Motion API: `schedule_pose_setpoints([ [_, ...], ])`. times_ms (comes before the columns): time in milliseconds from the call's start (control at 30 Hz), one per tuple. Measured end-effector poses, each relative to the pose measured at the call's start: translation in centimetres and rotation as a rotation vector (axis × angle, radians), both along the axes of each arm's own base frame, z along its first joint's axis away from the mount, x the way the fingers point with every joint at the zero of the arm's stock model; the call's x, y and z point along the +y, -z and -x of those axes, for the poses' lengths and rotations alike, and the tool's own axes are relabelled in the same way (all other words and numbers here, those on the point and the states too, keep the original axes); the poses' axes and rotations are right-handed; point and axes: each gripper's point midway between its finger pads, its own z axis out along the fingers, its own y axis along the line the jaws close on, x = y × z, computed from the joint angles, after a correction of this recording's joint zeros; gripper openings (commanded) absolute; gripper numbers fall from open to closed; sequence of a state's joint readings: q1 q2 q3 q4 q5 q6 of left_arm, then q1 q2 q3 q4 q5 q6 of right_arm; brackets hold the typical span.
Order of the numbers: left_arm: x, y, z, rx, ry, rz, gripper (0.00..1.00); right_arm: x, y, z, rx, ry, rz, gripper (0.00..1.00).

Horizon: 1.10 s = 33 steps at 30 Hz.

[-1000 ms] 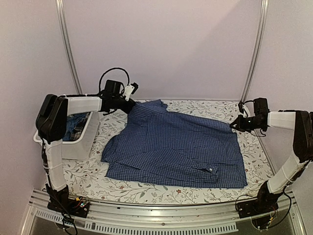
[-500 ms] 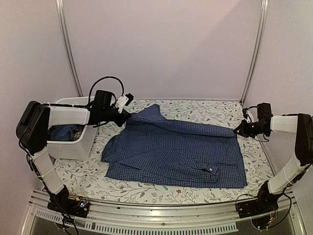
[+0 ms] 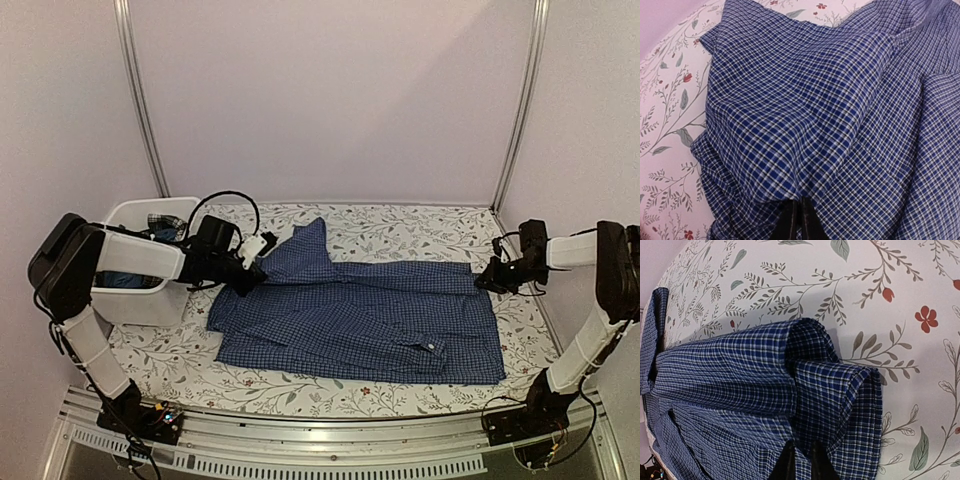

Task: Fold and stack the mixed laundry pile
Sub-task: Fold the 1/3-folded shirt at the center of the board, then pick up the rectangle-folded shirt from the center of the board.

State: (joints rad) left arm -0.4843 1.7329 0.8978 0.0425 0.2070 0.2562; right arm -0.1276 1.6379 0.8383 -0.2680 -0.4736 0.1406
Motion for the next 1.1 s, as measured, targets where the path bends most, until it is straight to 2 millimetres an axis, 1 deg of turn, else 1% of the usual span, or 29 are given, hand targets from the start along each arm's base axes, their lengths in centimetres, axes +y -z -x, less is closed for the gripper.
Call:
schedule_pose_setpoints([
  [100,0.1,0.2,0.2,0.012,-0.003,-0.01,0.29,-0.1,0.5,0.5,0.034,0.0,0.001,0.47],
  [133,0.2,0.2,0.4,0.018,0.0,-0.015,0.33,-0.1,0.5,0.6,0.043,0.0,0.003,0.52],
  [167,0.2,0.2,0.6,0.026,0.002,-0.018,0.37,-0.2,0.4,0.6,0.051,0.003,0.005,0.56],
  [200,0.2,0.0,0.9,0.031,0.006,-0.02,0.42,-0.3,0.2,0.5,0.049,0.001,0.014,0.57],
  [267,0.2,-1.1,1.2,0.022,0.012,-0.009,0.44,-0.6,-0.5,0.1,0.041,0.01,0.026,0.57],
  [300,0.1,-2.0,1.2,0.008,0.014,0.003,0.45,-0.7,-1.2,-0.2,0.028,0.01,0.032,0.57],
  [400,-0.2,-4.6,1.1,-0.041,0.021,0.035,0.45,-0.8,-4.0,-1.4,-0.035,0.001,0.042,0.55],
  [500,-0.7,-6.0,0.3,-0.065,0.02,0.052,0.45,-0.6,-6.1,-2.6,-0.09,-0.02,0.036,0.51],
  [600,-1.4,-6.8,-0.9,-0.077,0.015,0.066,0.45,-0.1,-6.9,-3.1,-0.111,-0.053,0.02,0.49],
  [667,-1.8,-6.9,-1.4,-0.075,0.013,0.071,0.46,0.6,-6.7,-3.4,-0.094,-0.077,0.006,0.49],
  [767,-2.4,-6.5,-2.1,-0.065,0.013,0.071,0.46,1.7,-5.6,-3.8,-0.055,-0.117,0.0,0.49],
  [900,-2.9,-5.9,-2.4,-0.051,0.01,0.067,0.46,4.3,-3.1,-3.9,0.033,-0.202,0.004,0.5],
  [1000,-3.2,-5.8,-2.6,-0.048,0.011,0.067,0.46,5.9,-1.1,-2.9,0.099,-0.264,0.014,0.47],
  [1100,-3.8,-6.1,-3.1,-0.056,0.019,0.071,0.46,6.8,0.4,-1.5,0.164,-0.308,0.018,0.41],
])
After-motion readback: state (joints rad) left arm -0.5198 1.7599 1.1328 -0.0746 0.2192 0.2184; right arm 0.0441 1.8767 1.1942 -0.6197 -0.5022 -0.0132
